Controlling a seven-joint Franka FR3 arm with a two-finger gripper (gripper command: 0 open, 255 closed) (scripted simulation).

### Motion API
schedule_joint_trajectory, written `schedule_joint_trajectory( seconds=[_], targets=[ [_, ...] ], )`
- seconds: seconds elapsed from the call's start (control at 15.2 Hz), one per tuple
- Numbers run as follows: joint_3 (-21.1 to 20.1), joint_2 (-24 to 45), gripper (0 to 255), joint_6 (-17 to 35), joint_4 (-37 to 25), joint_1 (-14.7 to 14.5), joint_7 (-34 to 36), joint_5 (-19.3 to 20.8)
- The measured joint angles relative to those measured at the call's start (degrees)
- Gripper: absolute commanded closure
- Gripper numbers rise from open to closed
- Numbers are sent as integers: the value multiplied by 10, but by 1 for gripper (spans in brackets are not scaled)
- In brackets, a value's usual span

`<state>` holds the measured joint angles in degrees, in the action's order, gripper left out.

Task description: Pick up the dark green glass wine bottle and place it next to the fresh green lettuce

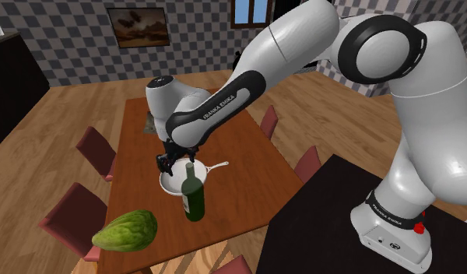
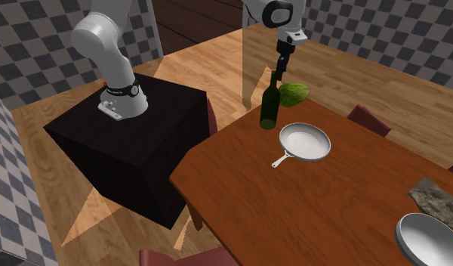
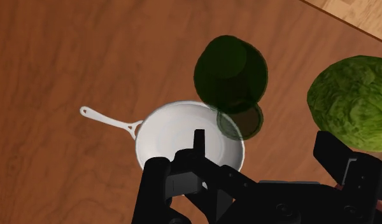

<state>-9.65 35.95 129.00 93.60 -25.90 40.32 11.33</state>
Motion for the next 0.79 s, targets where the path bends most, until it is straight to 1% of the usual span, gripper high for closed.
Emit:
schedule_joint_trajectory(
  seconds=[0.13,0.4,0.79],
  targets=[
    [-1,-5,0,-7,-2,0,0,-1],
    [-6,-36,0,-44,-9,1,-5,-8],
    [-7,-40,0,-52,-12,2,-6,-10]
  ],
)
